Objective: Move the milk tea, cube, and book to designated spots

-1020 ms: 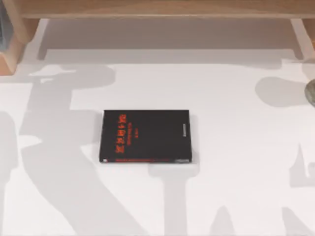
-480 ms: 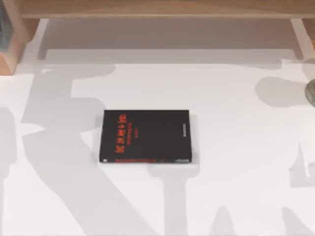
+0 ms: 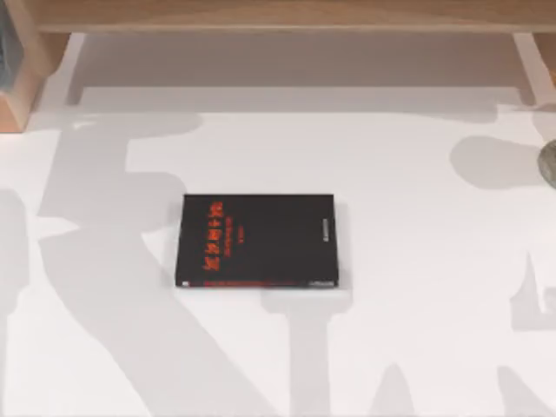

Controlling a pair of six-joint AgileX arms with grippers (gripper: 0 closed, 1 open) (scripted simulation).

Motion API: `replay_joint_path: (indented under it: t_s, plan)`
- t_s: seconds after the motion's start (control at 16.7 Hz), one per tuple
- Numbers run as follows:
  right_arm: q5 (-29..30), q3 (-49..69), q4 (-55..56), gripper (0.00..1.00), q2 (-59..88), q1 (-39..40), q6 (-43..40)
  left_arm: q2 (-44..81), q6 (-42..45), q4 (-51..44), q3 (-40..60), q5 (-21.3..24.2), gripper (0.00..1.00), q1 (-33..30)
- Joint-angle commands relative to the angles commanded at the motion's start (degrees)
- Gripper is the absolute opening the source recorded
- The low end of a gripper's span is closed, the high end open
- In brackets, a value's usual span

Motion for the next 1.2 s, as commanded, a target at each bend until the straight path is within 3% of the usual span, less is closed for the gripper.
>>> replay_joint_path:
  t_s: [0.36, 1.2]
  plan:
    - [0.00, 0.00, 0.00, 1.00, 0.00, 0.00, 0.00, 0.00, 0.00, 0.00, 0.00, 0.00, 0.02, 0.00]
    - [0.00, 0.00, 0.00, 1.00, 0.00, 0.00, 0.00, -1.87, 0.10, -0.66, -1.11, 0.27, 0.00, 0.48]
